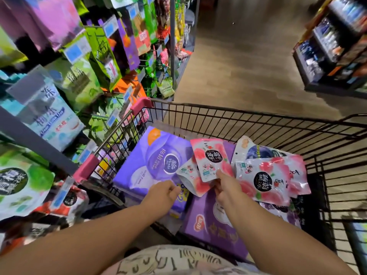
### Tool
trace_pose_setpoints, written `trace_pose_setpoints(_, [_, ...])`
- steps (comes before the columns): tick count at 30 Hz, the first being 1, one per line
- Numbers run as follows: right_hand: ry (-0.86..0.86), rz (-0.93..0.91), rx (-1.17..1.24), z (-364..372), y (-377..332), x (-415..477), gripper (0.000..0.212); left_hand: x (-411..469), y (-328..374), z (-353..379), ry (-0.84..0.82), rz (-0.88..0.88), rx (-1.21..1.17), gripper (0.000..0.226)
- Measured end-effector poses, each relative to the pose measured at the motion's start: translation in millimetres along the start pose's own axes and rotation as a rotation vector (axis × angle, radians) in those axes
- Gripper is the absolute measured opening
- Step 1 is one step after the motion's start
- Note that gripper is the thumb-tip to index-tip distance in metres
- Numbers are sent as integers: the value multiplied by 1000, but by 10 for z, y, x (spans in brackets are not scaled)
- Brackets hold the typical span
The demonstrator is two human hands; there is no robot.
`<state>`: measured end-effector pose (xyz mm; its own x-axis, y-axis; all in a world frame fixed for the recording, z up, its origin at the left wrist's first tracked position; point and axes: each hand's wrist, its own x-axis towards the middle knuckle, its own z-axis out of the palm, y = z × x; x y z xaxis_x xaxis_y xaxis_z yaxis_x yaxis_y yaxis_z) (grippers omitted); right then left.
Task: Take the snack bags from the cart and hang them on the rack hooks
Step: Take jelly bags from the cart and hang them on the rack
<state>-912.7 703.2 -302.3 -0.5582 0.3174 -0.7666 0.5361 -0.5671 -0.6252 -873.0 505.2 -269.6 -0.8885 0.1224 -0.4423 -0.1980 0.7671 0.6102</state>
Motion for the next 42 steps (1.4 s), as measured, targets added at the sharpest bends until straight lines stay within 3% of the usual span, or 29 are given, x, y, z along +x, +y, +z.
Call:
trace_pose_setpoints(5, [-159,8,-38,33,48,-289,11,12,69,-22,-33,-64,-165,25])
trace_pose_setpoints(9, [-286,14,-161,131,165,-471,14,47,105,-49,-92,-159,-593,80])
trace_pose_setpoints(10, [-325,18,-205,149,194,-522,11,43,128,-64,-103,-172,-752,77])
trace_pose_setpoints(12, [-436,-4,-302,186,226,-615,27,39,156,-108,-80,-250,-1066,56])
trace_pose_setpoints(14, [-515,-51,-426,229,261,-698,33,48,118,-137,-3,-340,-1177,41])
trace_pose_setpoints(17, [-553,-84,-576,280,253,-780,23,59,-41,-187,222,-415,-1149,53])
trace_pose_setpoints(19, [-491,-81,-591,284,236,-757,32,13,-101,-287,370,-433,-1005,58])
trace_pose_setpoints(23, [-101,-136,-591,109,234,-338,37,-137,-121,-548,488,-350,-658,50])
trace_pose_setpoints(27, [72,-35,-546,-72,390,187,86,-260,-223,-650,540,-261,-405,59])
trace_pose_setpoints(30, [88,-48,-479,-17,428,341,100,-288,-346,-621,552,-236,-332,58])
trace_pose_setpoints(31, [81,-42,-481,41,371,237,92,-294,-346,-616,548,-241,-324,58])
trace_pose_setpoints(34, [-32,-55,-591,137,264,110,29,-267,-339,-613,537,-254,-311,59])
trace_pose_setpoints(35, [-50,-66,-613,133,262,123,21,-261,-332,-625,528,-266,-307,59])
trace_pose_setpoints(42, [36,-84,-742,183,343,192,9,-255,-338,-691,500,-289,-350,58])
